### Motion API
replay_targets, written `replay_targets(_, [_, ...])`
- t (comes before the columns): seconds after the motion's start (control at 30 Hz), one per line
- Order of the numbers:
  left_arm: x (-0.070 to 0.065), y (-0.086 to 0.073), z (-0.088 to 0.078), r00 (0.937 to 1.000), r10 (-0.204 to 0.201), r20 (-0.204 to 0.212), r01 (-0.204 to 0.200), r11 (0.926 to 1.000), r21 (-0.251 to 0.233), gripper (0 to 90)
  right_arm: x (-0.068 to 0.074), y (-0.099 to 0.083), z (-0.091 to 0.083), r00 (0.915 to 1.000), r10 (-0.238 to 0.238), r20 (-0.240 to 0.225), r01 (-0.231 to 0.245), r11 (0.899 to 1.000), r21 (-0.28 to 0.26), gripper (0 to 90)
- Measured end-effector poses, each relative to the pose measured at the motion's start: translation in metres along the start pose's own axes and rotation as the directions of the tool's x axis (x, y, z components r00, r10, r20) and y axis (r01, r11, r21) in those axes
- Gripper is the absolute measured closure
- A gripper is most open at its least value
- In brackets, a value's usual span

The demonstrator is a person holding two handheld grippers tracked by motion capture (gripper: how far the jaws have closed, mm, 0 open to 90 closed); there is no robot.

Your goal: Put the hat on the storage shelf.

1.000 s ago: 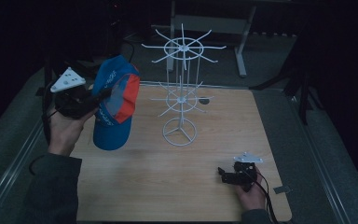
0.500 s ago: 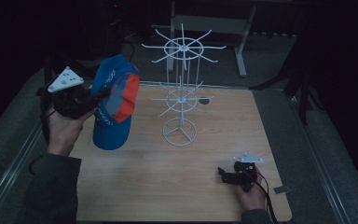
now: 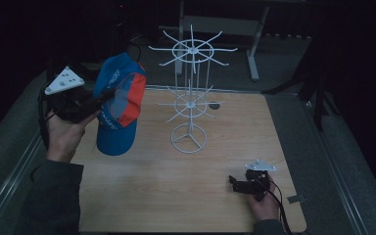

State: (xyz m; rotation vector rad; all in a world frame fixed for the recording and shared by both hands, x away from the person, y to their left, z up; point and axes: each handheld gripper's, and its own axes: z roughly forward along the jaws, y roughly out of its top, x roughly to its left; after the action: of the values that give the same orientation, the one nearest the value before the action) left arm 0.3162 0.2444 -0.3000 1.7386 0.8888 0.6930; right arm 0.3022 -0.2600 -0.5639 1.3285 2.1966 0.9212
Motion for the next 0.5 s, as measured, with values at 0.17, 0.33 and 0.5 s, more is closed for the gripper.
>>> replay_targets(0.17, [-0.0002, 0.0016, -0.0022, 1.0000, 0.001, 0.002, -0.001, 1.0000, -0.009, 88.6, 0.0000, 0.0000, 0.0000, 1.0000, 0.000, 0.000, 0.000, 1.000, 0.000, 11.3])
replay_targets(0.33, [-0.0004, 0.0035, -0.0045, 1.0000, -0.002, 0.010, 0.002, 0.9998, -0.022, 88.6, 0.0000, 0.0000, 0.0000, 1.0000, 0.000, 0.000, 0.000, 1.000, 0.000, 11.3])
replay_targets(0.5, [-0.0007, 0.0042, -0.0065, 0.9998, -0.004, 0.017, 0.005, 0.9995, -0.033, 88.6, 0.0000, 0.0000, 0.0000, 1.0000, 0.000, 0.000, 0.000, 1.000, 0.000, 11.3])
